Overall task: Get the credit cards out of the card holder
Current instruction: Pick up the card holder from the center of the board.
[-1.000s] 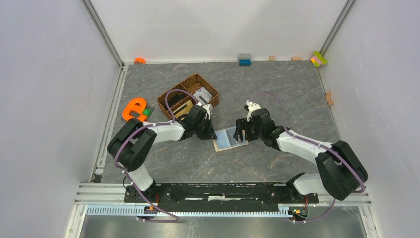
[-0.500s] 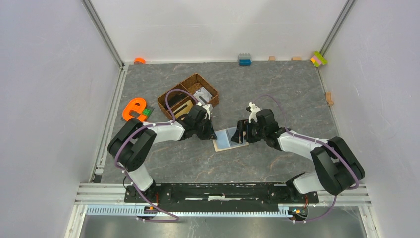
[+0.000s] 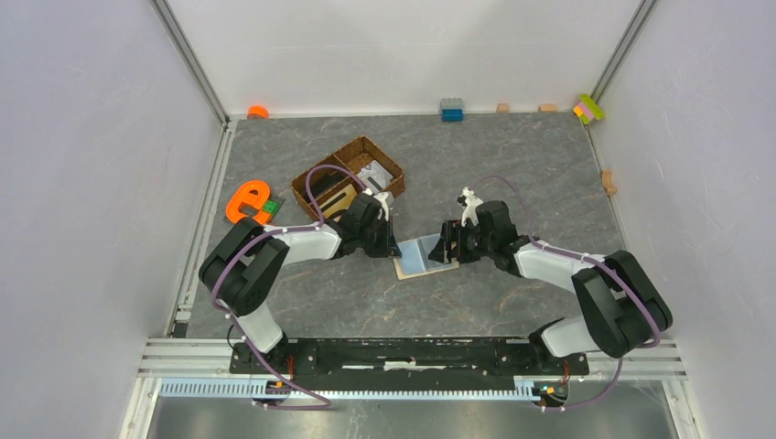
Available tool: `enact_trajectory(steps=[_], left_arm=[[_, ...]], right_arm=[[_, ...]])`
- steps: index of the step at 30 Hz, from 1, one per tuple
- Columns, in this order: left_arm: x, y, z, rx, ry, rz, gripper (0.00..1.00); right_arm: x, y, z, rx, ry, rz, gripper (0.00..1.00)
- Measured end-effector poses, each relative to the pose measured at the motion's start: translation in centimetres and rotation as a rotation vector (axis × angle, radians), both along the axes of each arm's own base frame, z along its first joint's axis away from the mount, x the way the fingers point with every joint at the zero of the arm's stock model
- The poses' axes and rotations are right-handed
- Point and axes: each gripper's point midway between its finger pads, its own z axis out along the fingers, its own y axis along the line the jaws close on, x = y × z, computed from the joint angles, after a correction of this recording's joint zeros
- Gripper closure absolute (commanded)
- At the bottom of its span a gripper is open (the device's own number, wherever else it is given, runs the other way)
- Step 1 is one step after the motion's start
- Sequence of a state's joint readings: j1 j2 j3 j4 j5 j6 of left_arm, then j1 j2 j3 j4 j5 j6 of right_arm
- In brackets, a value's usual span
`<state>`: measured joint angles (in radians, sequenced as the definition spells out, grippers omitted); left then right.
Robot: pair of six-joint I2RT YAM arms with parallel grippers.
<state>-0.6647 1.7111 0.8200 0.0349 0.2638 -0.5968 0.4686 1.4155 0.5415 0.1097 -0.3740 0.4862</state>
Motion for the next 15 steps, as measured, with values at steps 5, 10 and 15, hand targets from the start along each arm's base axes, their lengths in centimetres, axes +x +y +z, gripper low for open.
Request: enact_trajectory(steps=[5,10,15], left_arm=[[0.0,0.0,0.0,0.0,0.001,0.0,0.98],[0.0,0.0,0.0,-0.001,0.001,0.0,0.98],[0.0,0.0,0.0,0.0,0.003,-0.001,0.98]], right_arm=[[-0.5,0.5,-0.3,0.062,0.022,0.02,0.42],[-2.0,1.2,0.0,0.13,0.049,0.059,0.47],[-2.0,1.7,1.5,0.177,0.007,0.077,0.51]])
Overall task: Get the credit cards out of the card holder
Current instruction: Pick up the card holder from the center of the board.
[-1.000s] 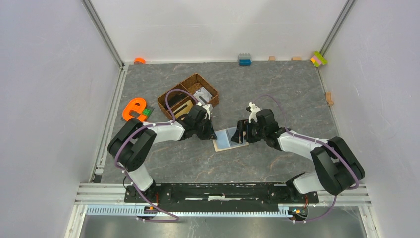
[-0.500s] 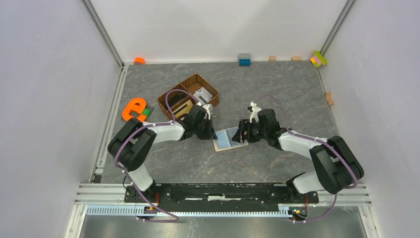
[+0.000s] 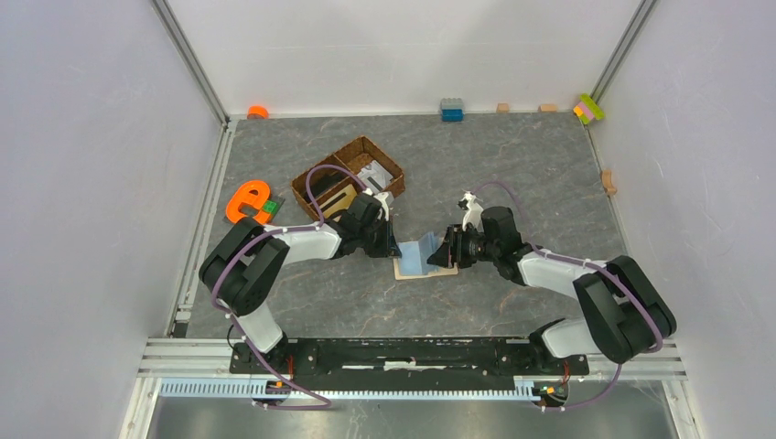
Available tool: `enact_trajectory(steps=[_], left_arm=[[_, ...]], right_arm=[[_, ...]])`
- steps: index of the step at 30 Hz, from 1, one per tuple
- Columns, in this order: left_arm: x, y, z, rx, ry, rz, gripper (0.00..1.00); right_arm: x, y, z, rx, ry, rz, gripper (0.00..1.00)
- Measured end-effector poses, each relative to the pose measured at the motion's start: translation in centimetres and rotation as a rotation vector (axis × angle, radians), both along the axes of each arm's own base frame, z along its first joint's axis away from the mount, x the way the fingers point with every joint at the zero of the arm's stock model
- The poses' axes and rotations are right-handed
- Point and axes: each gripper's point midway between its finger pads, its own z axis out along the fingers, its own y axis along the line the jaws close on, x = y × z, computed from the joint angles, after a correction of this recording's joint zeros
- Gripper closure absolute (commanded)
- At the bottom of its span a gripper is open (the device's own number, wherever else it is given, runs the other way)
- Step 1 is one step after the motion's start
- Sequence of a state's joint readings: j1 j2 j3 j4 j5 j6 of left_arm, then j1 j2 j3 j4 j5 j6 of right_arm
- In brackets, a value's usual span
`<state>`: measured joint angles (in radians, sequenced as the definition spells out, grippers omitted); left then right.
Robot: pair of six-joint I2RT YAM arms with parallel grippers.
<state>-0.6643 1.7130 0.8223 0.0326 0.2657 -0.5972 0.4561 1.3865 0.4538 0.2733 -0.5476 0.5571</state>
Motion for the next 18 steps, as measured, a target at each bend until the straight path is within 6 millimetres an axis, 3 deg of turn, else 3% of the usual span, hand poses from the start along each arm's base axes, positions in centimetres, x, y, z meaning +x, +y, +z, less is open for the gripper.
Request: enact_trajectory(steps=[3,10,18], left_arm=[[0.0,0.0,-0.01,0.0,0.0,0.0,0.98],[0.0,-0.01,0.0,0.0,0.0,-0.001,0.98],[-0.08,-0.11,0.01,0.0,0.0,-0.004,0.98]], right_arm=[[-0.06,0.07,-0.08,0.004,0.007,0.003,0.5],[-0.19,0.12,-0.81,-0.001,0.031,0.005,0.65],[-0.15,0.83,-0.09,0.041,0.016,0.029,0.69]])
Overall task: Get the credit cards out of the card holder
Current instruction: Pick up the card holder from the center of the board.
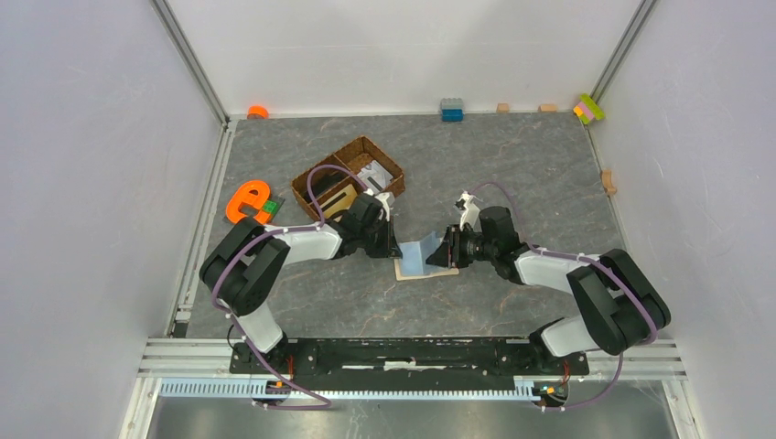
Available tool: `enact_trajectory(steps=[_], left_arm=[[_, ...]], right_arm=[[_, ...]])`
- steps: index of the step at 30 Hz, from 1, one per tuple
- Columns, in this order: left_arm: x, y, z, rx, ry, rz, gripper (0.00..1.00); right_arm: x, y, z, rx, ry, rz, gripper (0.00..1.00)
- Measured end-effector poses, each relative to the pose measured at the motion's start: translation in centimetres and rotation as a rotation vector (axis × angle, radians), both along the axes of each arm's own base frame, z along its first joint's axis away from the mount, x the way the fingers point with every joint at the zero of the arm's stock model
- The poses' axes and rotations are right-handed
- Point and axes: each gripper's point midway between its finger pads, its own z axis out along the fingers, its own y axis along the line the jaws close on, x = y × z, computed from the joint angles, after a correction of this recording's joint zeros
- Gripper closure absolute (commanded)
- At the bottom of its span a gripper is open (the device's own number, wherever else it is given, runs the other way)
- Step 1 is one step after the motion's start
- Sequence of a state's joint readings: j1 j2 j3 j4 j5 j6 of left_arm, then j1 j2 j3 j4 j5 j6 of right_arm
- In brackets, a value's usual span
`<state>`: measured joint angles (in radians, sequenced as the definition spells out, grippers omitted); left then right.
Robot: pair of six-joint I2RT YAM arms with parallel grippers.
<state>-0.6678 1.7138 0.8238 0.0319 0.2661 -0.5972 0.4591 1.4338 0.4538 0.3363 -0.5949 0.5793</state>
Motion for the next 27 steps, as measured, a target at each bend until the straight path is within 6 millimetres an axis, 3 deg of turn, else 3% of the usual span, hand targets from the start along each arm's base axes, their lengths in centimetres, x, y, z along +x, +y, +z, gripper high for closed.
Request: enact_trajectory(steps=[22,27], left_arm=[[-0.8,-0.8,0.0,-0.025,0.018,-0.04,0.98],[-0.9,-0.9,0.1,-0.028,0.019,-0.043,0.98]], right_arm=[[-0.5,1.4,0.2,0.041,-0.001,0.048,0.69],[-0.6,1.4,0.2,0.042,-0.001,0.05,0.65]])
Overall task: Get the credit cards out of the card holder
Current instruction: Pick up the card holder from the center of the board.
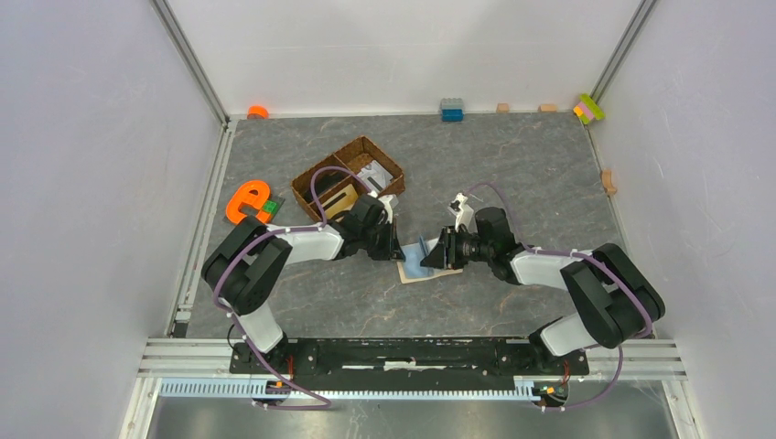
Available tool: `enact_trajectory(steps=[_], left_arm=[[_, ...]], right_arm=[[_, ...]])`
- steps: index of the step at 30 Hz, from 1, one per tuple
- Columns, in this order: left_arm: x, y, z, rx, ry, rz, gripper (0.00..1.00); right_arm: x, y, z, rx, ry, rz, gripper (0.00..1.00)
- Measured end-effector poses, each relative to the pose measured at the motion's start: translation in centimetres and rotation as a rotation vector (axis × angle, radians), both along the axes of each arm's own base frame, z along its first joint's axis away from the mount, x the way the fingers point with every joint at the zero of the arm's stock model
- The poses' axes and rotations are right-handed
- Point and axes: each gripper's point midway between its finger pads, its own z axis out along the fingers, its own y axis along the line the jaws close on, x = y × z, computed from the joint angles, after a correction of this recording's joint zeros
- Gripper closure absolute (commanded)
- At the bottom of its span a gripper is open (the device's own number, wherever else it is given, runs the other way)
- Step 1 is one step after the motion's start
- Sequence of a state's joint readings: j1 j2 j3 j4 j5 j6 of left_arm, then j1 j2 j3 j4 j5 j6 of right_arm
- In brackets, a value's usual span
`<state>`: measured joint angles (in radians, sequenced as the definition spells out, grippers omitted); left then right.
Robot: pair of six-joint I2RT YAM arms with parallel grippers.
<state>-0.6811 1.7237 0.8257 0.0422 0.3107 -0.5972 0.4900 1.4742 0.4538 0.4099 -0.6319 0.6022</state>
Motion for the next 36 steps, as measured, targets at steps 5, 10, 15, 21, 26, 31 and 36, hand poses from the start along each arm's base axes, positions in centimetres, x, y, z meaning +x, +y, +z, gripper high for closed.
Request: enact_trajectory(steps=[5,10,15,21,26,31,36], left_arm=[[-0.3,-0.2,0.0,-0.005,0.005,-0.011,0.93],[-0.5,-0.1,0.2,0.004,0.005,-0.013,0.67],[-0.8,0.7,1.6,0.028,-0.033,0.005,0.58],[-0.3,1.3,3.9,0.014,-0.106,0.038,0.57],[-0.7,1.8,4.5,-0.006,-0.136,0.045,0.56],[-1.2,1.7,4.4,-0.038,-0.148,0.033,0.56],[-1.6,2.4,5.6,-0.07,-0.197,0.049,0.5]], right_arm=[[-0.2,0.2,0.0,0.002,0.002,0.011,0.74],[-0.1,0.2,0.2,0.004,-0.006,0.01,0.81],[0.0,0.1,0.4,-0.002,-0.016,0.004,0.86],[0.1,0.0,0.4,-0.006,-0.019,-0.002,0.86],[0.2,-0.3,0.5,-0.022,-0.029,-0.02,0.86],[0.5,-0.7,0.3,-0.046,-0.035,-0.049,0.87],[0.3,-1.4,0.2,-0.067,-0.048,-0.078,0.88]])
